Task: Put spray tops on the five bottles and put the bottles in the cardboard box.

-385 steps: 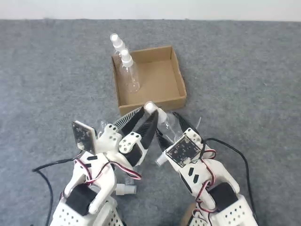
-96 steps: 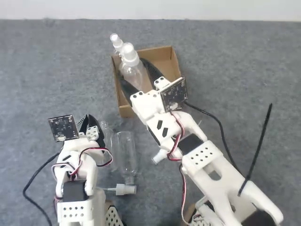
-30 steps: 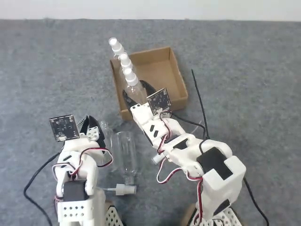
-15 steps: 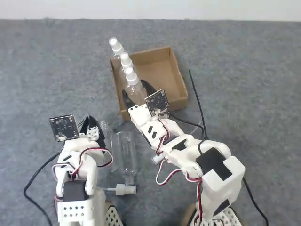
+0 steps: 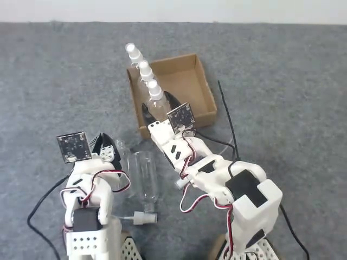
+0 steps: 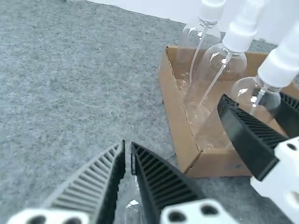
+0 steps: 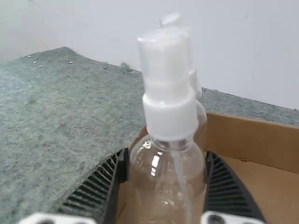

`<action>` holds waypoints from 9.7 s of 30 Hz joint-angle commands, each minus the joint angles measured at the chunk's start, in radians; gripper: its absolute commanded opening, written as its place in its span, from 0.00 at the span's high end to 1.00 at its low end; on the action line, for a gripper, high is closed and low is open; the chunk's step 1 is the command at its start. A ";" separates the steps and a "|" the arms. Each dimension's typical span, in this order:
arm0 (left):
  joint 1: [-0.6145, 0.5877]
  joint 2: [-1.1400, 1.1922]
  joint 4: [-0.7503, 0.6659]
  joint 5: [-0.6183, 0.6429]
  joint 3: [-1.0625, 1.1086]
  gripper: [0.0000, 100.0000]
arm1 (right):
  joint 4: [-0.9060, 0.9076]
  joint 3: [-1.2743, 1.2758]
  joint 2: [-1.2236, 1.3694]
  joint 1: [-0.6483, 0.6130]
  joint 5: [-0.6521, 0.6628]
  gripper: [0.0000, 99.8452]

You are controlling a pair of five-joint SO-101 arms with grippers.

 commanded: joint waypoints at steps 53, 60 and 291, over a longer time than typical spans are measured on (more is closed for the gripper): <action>-0.008 -0.014 -0.028 -0.008 -0.010 0.99 | 0.452 0.278 -0.769 -0.045 0.089 0.74; -0.008 -0.014 -0.026 -0.003 -0.024 0.99 | 0.705 0.284 -1.023 -0.051 0.009 0.74; -0.457 -0.014 -0.293 -0.077 -0.007 0.99 | 2.698 -1.287 -0.441 0.671 -0.715 0.95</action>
